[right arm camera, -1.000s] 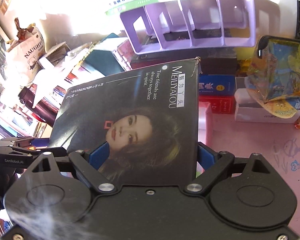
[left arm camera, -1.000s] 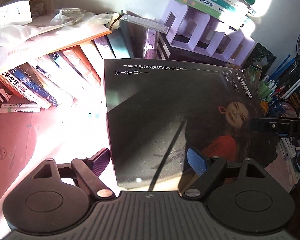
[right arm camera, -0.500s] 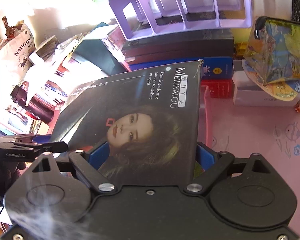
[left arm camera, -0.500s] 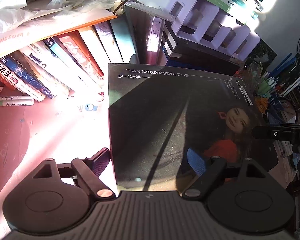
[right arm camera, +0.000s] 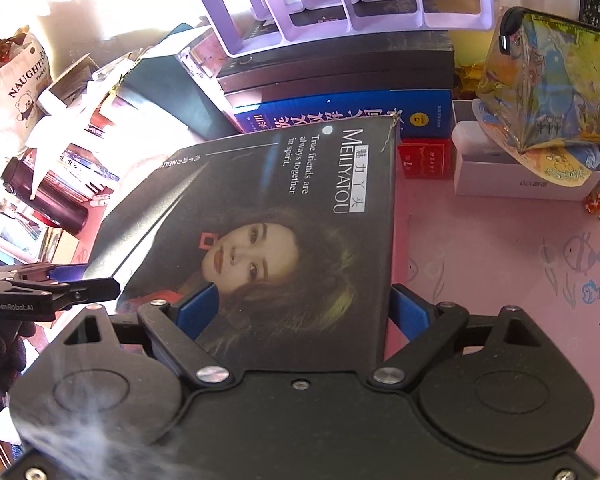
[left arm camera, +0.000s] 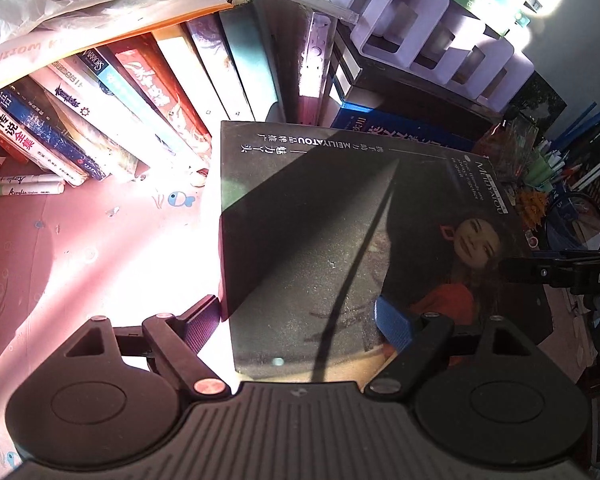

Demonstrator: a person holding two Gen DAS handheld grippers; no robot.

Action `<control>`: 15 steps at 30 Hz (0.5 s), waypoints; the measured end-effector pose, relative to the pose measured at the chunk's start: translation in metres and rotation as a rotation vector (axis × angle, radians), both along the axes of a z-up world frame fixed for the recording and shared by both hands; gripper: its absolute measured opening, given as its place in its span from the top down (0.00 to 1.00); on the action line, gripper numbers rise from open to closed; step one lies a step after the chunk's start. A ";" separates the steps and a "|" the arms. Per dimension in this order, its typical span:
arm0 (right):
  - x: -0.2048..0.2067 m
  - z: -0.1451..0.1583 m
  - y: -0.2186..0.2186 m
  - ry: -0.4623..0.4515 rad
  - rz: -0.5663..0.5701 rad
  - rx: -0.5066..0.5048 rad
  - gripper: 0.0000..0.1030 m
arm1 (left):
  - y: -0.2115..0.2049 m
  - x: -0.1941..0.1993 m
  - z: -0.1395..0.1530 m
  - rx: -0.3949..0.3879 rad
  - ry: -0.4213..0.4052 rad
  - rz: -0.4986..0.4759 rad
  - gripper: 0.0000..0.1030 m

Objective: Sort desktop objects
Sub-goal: 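Lift the black album with both grippers and carry it over the box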

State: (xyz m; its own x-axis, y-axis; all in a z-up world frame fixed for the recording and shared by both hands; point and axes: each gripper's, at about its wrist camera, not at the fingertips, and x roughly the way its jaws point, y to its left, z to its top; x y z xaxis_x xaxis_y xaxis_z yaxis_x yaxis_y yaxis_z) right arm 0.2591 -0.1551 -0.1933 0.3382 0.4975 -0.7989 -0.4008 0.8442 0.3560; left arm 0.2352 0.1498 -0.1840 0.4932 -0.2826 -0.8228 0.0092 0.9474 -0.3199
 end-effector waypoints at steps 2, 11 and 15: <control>0.002 -0.002 0.000 -0.001 -0.004 0.004 0.10 | 0.001 0.001 -0.002 -0.003 0.000 0.015 0.18; -0.001 -0.007 -0.003 0.007 -0.020 0.005 0.10 | -0.001 -0.001 -0.003 -0.007 -0.017 0.024 0.18; 0.002 -0.009 -0.008 0.005 -0.070 0.006 0.11 | 0.001 -0.001 -0.006 -0.028 -0.035 0.039 0.18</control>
State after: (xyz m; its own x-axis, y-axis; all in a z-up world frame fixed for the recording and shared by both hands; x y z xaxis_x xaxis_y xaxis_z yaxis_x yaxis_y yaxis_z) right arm 0.2608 -0.1635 -0.2026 0.3683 0.4776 -0.7977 -0.3395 0.8678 0.3629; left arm 0.2341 0.1505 -0.1899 0.5323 -0.2855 -0.7970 -0.0157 0.9379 -0.3465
